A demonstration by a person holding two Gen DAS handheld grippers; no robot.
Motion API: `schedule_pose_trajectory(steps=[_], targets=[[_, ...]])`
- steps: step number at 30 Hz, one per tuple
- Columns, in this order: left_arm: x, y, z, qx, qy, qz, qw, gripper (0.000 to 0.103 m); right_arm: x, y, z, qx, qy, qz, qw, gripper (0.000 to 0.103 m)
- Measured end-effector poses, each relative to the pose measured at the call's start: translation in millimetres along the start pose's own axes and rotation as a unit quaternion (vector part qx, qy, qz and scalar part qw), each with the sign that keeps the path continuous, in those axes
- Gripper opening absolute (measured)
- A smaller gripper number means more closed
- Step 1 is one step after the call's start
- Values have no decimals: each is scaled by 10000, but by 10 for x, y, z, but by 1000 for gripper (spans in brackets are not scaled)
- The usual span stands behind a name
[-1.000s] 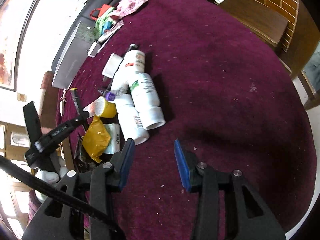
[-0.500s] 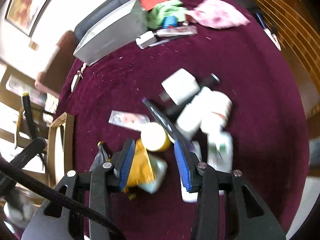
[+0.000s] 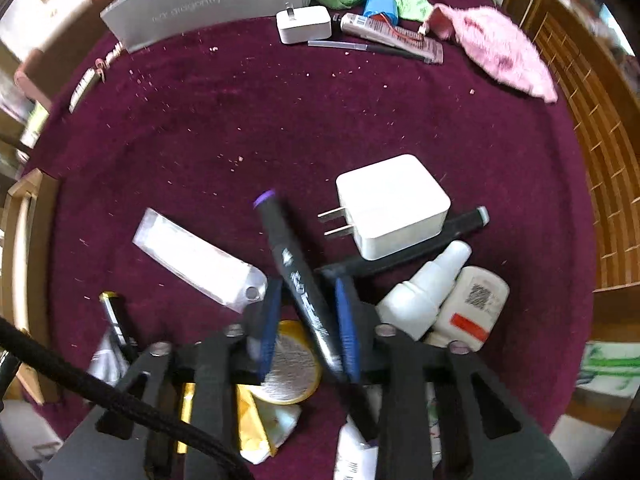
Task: Organize objects
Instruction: 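Grasp a yellow-capped marker with left tool while right tool grasps purple-capped marker, then carry both markers into the tray beside the others and release them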
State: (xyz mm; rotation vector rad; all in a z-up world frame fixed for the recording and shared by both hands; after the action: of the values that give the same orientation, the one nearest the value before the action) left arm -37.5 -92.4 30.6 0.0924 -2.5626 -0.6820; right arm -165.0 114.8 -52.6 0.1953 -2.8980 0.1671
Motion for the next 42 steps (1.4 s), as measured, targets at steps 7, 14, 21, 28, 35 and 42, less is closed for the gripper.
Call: schedule_pose_trajectory(steps=[7, 14, 21, 28, 35, 42], targets=[[-87, -83, 65, -55, -55, -91, 9999, 11, -30, 173, -241, 242, 254, 543, 9979, 12], [-73, -162, -34, -230, 9, -173, 9996, 11, -134, 49, -553, 1067, 441, 1075, 9875, 12], [-6, -297, -261, -320, 194, -262, 9990, 11, -275, -430, -680, 1549, 370, 1150, 9805, 12], [141, -834, -649, -80, 603, -658, 9960, 12, -346, -1104, -713, 2037, 160, 1038, 9734, 12], [301, -1833, -1044, 487, 1025, -1278, 9853, 12, -319, -2123, -652, 2645, -203, 726, 9614, 13], [485, -2593, -1054, 880, 1183, -1590, 9762, 12, -293, -3226, -361, 3111, -690, 530, 9464, 13]])
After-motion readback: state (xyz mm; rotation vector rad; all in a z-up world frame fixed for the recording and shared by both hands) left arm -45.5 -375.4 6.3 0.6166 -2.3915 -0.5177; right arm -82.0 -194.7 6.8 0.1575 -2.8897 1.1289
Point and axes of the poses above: each gripper's, at about its wrist camera, not at the fingertips, and z roughly the way its jaws point, y to its right, x to its top, the point moved 9 cm from there along z, roughly the way its jaws point, and after that the axes turned 5 degrees about z, right-handed, at the moved point
